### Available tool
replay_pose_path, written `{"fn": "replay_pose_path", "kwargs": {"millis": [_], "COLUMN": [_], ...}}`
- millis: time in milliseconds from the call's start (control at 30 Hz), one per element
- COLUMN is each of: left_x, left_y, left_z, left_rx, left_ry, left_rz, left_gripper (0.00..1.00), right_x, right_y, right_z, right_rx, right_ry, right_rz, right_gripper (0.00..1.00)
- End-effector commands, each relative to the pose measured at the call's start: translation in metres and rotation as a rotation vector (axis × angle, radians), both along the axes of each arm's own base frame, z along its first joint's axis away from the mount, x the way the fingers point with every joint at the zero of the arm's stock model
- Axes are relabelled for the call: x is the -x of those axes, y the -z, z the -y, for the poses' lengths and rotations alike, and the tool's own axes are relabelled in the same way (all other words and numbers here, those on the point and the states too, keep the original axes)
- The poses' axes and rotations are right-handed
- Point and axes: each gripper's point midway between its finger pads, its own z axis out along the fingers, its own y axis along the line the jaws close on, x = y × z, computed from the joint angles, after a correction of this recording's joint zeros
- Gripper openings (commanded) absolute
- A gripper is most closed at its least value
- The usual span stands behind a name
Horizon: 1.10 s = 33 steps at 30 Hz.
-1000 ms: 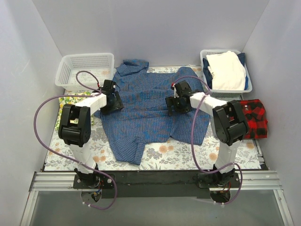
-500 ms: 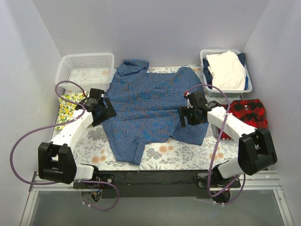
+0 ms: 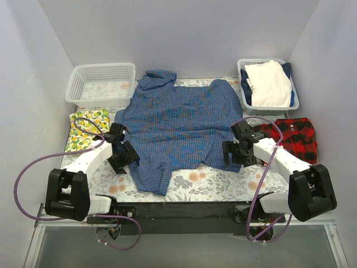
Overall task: Fold and stack the long sleeve shirts
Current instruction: Flatten the shirt out, then fold the shirt
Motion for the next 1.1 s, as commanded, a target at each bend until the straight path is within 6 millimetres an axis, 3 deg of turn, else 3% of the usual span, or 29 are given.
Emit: {"fn": "replay_pose_path", "kwargs": {"millis": [0, 67, 367, 467, 567, 600, 700, 733, 1067], "left_x": [0.001, 0.000, -0.004, -0.001, 0.000, 0.001, 0.005, 0.006, 0.015], "left_y": [0.004, 0.007, 0.019, 0.023, 0.021, 0.020, 0.015, 0.012, -0.035], "left_z": [0.016, 0.014, 0.019, 0.019, 0.017, 0.016, 0.012, 0.010, -0.018], "left_rx": [0.096, 0.087, 0.102, 0.102, 0.096, 0.086, 0.068, 0.061, -0.067], "left_ry": [-0.036, -0.043, -0.049, -0.050, -0.065, -0.071, -0.082, -0.084, -0.138], "left_rz": [-0.007, -0.010, -0.045, -0.059, -0.055, -0.058, -0.060, -0.051, 0.002], "left_gripper": [0.59, 0.51, 0.35, 0.22, 0.03, 0.00, 0.00, 0.00, 0.00], "right_x": [0.006, 0.006, -0.007, -0.011, -0.008, -0.005, -0.002, -0.006, 0.001], "right_y": [0.004, 0.007, 0.026, 0.029, 0.029, 0.029, 0.022, 0.019, -0.018], "right_z": [0.012, 0.012, 0.000, -0.002, -0.001, 0.001, 0.010, 0.017, 0.048], "right_rx": [-0.007, -0.027, -0.152, -0.161, -0.156, -0.146, -0.102, -0.065, -0.015], "right_ry": [0.097, 0.115, 0.162, 0.156, 0.156, 0.154, 0.149, 0.155, 0.176], "right_rz": [-0.013, -0.011, -0.015, -0.033, -0.042, -0.049, -0.042, -0.022, -0.007], "right_gripper": [0.92, 0.92, 0.82, 0.70, 0.47, 0.32, 0.07, 0.03, 0.01]}}
